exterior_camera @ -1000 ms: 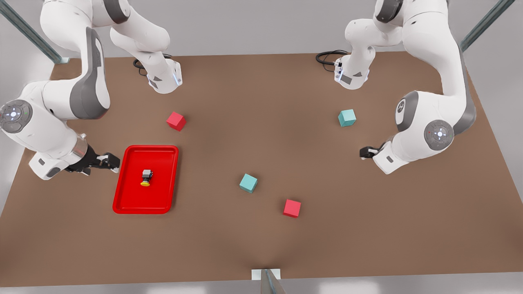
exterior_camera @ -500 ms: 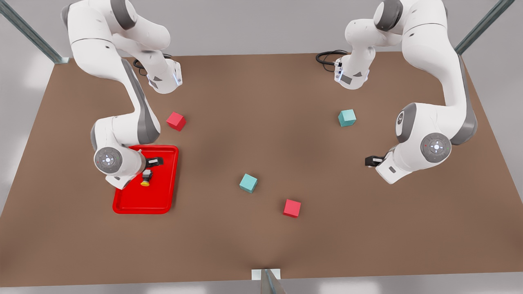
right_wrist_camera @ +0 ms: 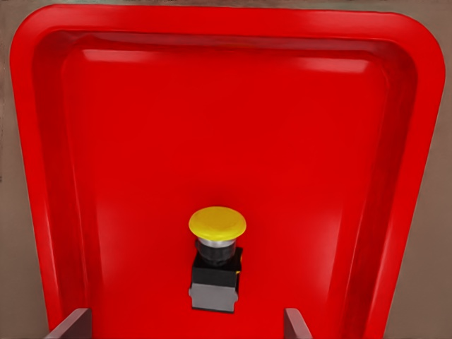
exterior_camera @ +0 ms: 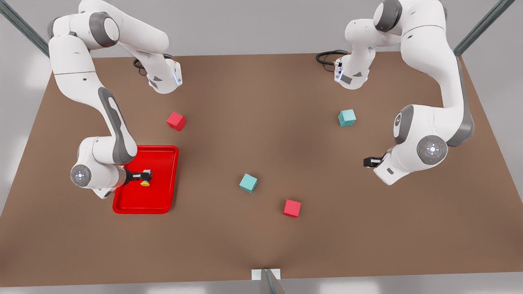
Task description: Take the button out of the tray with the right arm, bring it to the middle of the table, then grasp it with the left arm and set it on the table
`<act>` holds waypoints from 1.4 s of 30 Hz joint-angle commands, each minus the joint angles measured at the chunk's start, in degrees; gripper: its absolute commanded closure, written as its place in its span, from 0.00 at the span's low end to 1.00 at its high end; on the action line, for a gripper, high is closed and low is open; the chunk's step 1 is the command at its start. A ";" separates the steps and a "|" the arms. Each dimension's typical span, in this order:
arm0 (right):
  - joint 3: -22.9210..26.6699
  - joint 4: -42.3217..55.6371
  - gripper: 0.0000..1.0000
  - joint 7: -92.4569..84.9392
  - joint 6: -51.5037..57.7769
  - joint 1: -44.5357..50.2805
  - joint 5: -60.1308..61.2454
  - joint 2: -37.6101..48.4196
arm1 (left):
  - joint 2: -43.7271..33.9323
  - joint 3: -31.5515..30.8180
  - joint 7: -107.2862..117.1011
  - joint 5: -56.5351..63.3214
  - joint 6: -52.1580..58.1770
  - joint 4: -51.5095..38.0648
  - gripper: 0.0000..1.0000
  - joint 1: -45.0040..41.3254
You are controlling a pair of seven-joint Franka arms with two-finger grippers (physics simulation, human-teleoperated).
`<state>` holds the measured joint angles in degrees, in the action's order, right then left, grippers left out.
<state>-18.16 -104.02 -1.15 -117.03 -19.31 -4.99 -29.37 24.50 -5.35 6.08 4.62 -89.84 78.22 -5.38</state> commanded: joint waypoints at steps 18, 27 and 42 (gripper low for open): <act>0.23 -11.28 0.00 -9.22 -18.93 -1.34 -3.44 -0.78 | 0.81 -0.19 3.85 0.04 0.10 0.18 0.00 -0.07; 0.50 -13.13 0.00 -9.22 -24.65 -0.73 -3.97 -1.57 | 1.34 -0.19 3.85 0.04 -0.43 0.18 0.00 -0.07; 0.50 -12.52 0.37 -8.79 -22.19 -0.55 -5.38 -0.25 | 1.51 -0.19 3.85 0.04 -0.16 0.18 0.00 -0.15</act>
<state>-17.61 -116.76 -9.19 -140.52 -19.88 -10.25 -30.09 26.08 -5.53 9.54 4.62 -90.23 78.41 -5.52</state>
